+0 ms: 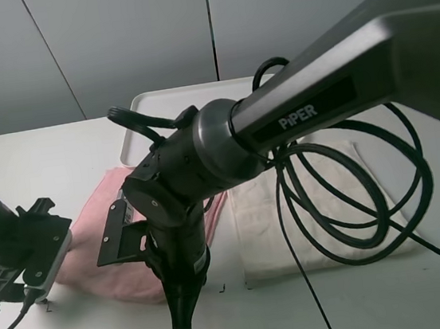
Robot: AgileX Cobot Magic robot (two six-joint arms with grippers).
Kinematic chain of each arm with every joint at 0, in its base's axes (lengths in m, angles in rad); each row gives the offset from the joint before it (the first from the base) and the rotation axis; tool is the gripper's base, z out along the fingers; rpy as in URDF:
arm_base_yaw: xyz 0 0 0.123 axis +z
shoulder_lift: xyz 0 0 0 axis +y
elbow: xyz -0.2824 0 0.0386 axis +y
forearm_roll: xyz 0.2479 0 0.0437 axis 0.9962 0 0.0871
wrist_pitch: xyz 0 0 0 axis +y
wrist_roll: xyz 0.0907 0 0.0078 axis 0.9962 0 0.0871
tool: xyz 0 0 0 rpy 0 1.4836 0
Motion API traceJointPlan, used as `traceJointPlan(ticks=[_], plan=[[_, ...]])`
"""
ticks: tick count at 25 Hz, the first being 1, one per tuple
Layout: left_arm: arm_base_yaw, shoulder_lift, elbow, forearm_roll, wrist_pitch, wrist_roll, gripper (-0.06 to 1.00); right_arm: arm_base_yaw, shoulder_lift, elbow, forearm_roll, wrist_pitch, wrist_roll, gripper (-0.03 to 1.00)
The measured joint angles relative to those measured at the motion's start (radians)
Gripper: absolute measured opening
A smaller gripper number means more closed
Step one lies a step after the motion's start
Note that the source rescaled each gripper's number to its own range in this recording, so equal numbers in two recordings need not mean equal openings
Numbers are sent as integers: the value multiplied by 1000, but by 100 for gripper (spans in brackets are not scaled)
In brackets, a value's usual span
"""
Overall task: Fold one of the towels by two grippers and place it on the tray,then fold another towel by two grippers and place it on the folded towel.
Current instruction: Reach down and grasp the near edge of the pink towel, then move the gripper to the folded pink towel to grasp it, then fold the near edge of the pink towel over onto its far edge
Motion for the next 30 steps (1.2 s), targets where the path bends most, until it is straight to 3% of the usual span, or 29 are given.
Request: traceJointPlan(ticks=[5, 7, 9, 14, 15, 24, 30], plan=[[0, -1, 17, -4, -23, 4, 98, 0, 0, 0, 0, 0, 0, 0], [0, -5, 37, -4, -39, 4, 90, 0, 0, 0, 0, 0, 0, 0], [0, -12, 50, -4, -49, 4, 73, 0, 0, 0, 0, 2, 0, 0], [0, -15, 59, -8, -120, 4, 7, 0, 0, 0, 4, 4, 2, 0], [-1, -15, 59, -8, -122, 4, 4, 0, 0, 0, 6, 4, 2, 0], [-2, -53, 71, -14, -131, 4, 3, 0, -9, 0, 28, 20, 53, 0], [-2, -147, 84, -45, -50, -4, 3, 0, -94, 4, 29, 70, 98, 0]])
